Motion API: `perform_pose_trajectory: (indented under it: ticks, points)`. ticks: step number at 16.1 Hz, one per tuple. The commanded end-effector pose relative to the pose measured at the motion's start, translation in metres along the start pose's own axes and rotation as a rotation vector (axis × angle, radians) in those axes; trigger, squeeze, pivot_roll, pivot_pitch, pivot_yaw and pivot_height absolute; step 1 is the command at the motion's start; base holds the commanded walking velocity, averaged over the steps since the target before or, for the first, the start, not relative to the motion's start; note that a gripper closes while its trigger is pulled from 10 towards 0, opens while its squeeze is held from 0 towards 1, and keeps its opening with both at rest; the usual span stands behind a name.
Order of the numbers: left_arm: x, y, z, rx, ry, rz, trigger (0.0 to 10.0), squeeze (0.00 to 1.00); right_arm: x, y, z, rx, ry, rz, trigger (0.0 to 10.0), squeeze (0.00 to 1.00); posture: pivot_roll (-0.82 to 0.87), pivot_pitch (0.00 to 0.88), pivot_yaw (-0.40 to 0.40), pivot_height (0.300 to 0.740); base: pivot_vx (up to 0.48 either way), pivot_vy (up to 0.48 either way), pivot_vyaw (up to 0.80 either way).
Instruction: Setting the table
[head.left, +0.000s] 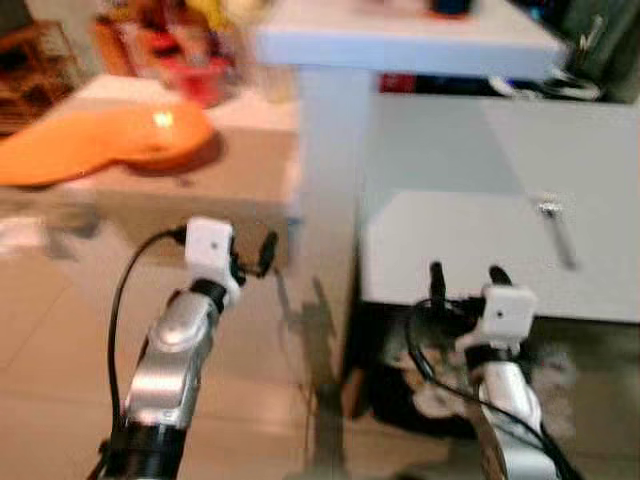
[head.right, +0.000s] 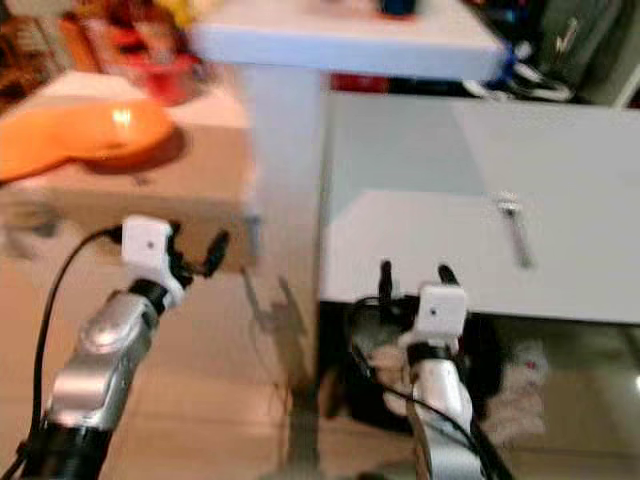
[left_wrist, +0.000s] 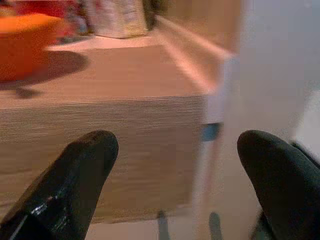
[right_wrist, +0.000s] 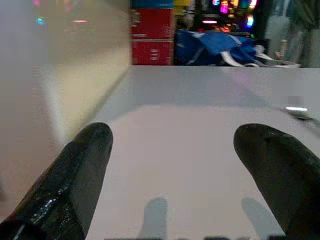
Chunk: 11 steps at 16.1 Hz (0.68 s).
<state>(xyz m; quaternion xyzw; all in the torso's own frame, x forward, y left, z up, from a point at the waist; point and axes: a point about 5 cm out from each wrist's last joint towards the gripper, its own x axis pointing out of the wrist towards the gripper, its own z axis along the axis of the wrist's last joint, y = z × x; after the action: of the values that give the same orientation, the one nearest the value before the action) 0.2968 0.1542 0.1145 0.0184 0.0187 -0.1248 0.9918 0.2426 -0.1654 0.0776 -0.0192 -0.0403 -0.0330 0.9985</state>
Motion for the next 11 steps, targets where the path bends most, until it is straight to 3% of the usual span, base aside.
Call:
perform_pose_trajectory:
  ticks: [1,11]
  points:
    - [0.004,-0.008,0.004,0.01,-0.006,-0.025,10.0,0.0,-0.001,-0.008,-0.002,-0.021,0.012,-0.017,10.0,0.0,-0.07,0.0,0.018,0.727,0.0,0.48,0.0]
    - [0.009,-0.009,0.004,0.056,0.006,-0.049,10.0,0.0,-0.003,0.002,0.003,-0.053,-0.026,0.028,10.0,0.0,-0.07,0.0,0.022,0.727,0.0,0.48,0.0]
